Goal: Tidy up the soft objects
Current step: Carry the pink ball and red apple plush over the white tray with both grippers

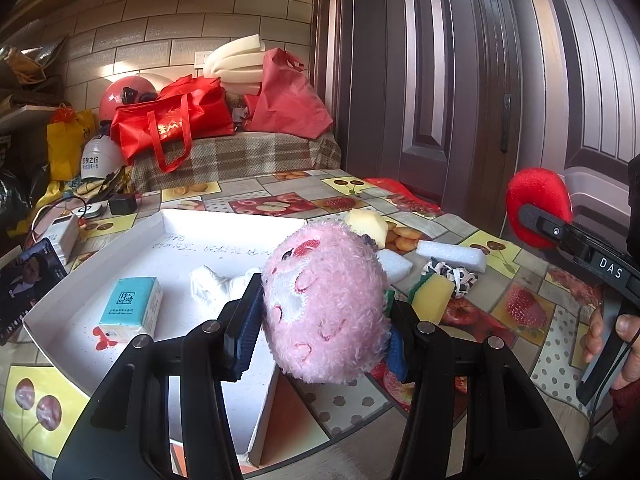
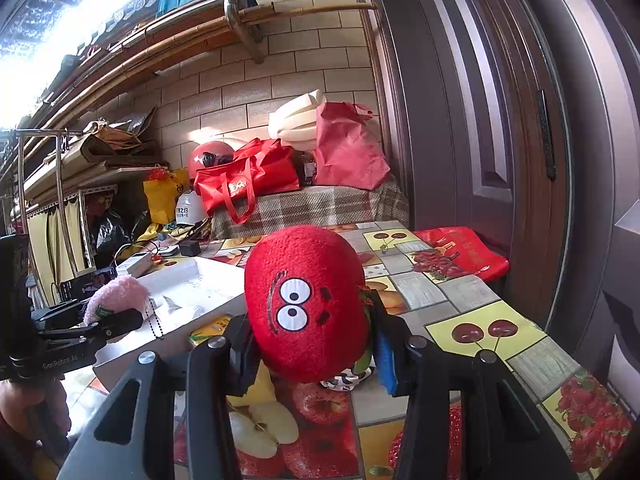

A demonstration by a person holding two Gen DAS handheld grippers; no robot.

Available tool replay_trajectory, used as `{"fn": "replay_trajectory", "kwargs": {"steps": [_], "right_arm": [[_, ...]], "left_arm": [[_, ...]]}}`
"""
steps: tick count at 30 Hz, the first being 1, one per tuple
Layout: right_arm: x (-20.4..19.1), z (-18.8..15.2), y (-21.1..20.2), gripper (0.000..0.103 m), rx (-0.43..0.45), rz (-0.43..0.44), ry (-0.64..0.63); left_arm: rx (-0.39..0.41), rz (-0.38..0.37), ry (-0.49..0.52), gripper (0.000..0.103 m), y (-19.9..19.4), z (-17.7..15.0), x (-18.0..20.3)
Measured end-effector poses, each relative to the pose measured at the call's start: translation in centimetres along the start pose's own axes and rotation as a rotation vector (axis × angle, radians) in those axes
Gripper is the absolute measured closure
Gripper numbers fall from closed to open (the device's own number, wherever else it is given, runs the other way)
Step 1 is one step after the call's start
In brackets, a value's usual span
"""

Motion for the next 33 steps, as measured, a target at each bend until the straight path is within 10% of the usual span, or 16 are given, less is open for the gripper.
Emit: {"fn": "replay_trajectory", "kwargs": {"steps": [21, 33], "right_arm": [[-3.8, -0.2, 0.0, 0.056, -0.004, 0.099, -0.038], [-9.3, -0.6, 1.1, 0.056, -0.047, 0.227, -0.142]], "left_arm": [[0.039, 0.081, -0.015, 0.051, -1.9, -0.2, -2.4], [0.063, 0.251, -0.08, 0.051, -5.3, -1.1, -9.4]]}}
Point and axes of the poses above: each gripper's, at about its wrist camera, not at the fingertips, and y roughly the way its jaws point, x to its right, z to its top, the point moved 3 cm from there along y, roughly the way its jaws point, and after that the axes turned 10 degrees about -z, right-handed, at the moved point
